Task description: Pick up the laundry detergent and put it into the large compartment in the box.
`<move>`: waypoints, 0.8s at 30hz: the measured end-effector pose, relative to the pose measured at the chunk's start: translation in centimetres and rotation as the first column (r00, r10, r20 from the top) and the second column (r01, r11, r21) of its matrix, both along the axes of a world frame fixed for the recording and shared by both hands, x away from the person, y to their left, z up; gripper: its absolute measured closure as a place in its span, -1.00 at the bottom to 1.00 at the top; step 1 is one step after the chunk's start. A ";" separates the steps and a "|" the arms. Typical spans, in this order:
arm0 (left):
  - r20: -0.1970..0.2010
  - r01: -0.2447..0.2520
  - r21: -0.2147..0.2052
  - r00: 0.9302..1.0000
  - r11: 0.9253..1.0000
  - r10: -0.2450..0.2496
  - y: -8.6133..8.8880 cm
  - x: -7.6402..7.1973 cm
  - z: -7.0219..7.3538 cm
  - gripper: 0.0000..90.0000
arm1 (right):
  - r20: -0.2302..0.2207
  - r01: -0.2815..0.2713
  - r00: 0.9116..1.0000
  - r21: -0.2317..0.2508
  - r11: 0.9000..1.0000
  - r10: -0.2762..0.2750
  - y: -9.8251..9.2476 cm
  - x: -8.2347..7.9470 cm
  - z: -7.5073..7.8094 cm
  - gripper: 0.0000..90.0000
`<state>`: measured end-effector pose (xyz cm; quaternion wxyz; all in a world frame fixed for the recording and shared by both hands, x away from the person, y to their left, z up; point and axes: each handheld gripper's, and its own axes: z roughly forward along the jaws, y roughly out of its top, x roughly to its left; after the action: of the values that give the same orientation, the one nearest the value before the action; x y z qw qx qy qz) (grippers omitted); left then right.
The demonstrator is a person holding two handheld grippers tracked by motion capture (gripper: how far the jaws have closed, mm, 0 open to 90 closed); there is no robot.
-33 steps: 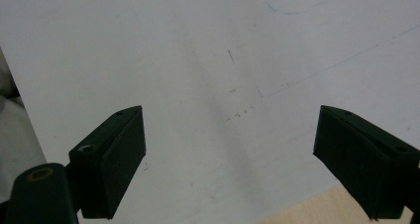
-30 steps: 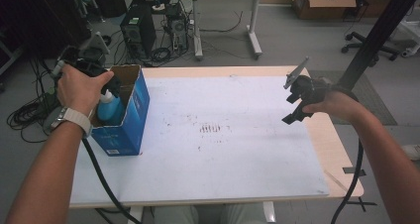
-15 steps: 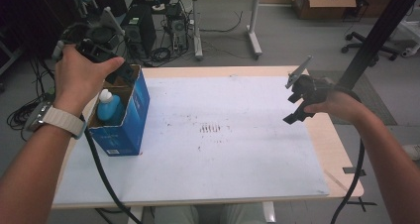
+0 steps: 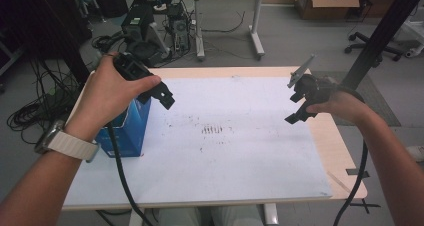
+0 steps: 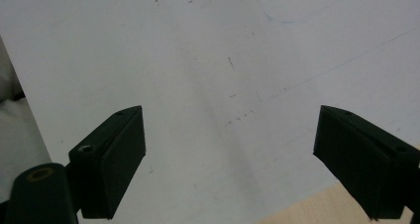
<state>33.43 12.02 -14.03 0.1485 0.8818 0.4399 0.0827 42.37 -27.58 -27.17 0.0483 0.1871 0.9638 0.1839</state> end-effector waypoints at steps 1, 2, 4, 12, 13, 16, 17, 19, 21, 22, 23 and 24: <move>-0.001 0.010 0.000 1.000 1.000 -0.010 -0.4 0.0 -0.1 -0.93 | 0.000 -0.003 1.000 0.001 1.000 0.003 0.1 0.0 0.0 -0.72; -0.001 0.014 -0.004 1.000 1.000 -0.014 -0.6 0.0 -0.1 -0.92 | 0.001 -0.003 1.000 0.004 1.000 0.003 0.1 0.1 -0.1 -0.72; -0.003 0.030 -0.003 1.000 1.000 -0.030 -1.1 -0.1 -0.2 -0.92 | 0.002 -0.004 1.000 0.004 1.000 0.004 0.2 0.1 -0.1 -0.72; 0.005 0.069 -0.015 0.998 0.997 -0.069 -2.8 -0.5 -0.5 -0.92 | 0.010 -0.005 1.000 0.009 1.000 0.005 0.4 0.2 0.1 -0.72; 0.006 0.069 -0.016 0.998 0.997 -0.069 -2.9 -0.4 -0.5 -0.92 | 0.012 -0.010 1.000 0.008 1.000 0.010 0.4 0.2 0.1 -0.72; 0.000 0.070 -0.013 0.998 0.997 -0.070 -3.2 -0.3 -0.7 -0.92 | 0.012 -0.011 1.000 0.008 1.000 0.011 0.5 0.2 0.1 -0.72; -0.002 0.069 -0.010 0.998 0.998 -0.069 -3.3 -0.2 -0.9 -0.92 | 0.013 -0.011 1.000 0.008 1.000 0.011 0.5 0.2 0.1 -0.72; -0.006 0.071 -0.003 0.997 0.997 -0.071 -3.4 -0.1 -1.1 -0.92 | 0.012 -0.012 1.000 0.010 1.000 0.012 0.5 0.2 0.1 -0.72; -0.011 0.076 -0.004 0.997 0.997 -0.076 -3.6 0.0 -1.3 -0.92 | 0.012 -0.012 1.000 0.010 1.000 0.012 0.5 0.2 0.0 -0.72; -0.013 0.075 -0.002 0.997 0.997 -0.075 -3.7 0.1 -1.4 -0.92 | 0.012 -0.011 1.000 0.010 1.000 0.011 0.5 0.2 0.0 -0.72; -0.012 0.078 -0.003 0.997 0.997 -0.078 -3.7 0.1 -1.4 -0.92 | 0.012 -0.010 1.000 0.009 1.000 0.009 0.4 0.2 0.0 -0.72; -0.013 0.080 -0.004 0.997 0.997 -0.080 -3.8 0.1 -1.5 -0.92 | 0.011 -0.008 1.000 0.008 1.000 0.008 0.4 0.2 0.0 -0.72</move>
<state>33.53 8.20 -15.50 0.1504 0.8989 0.4056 0.0702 42.58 -27.17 -27.15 0.0518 0.1823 0.9635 0.1889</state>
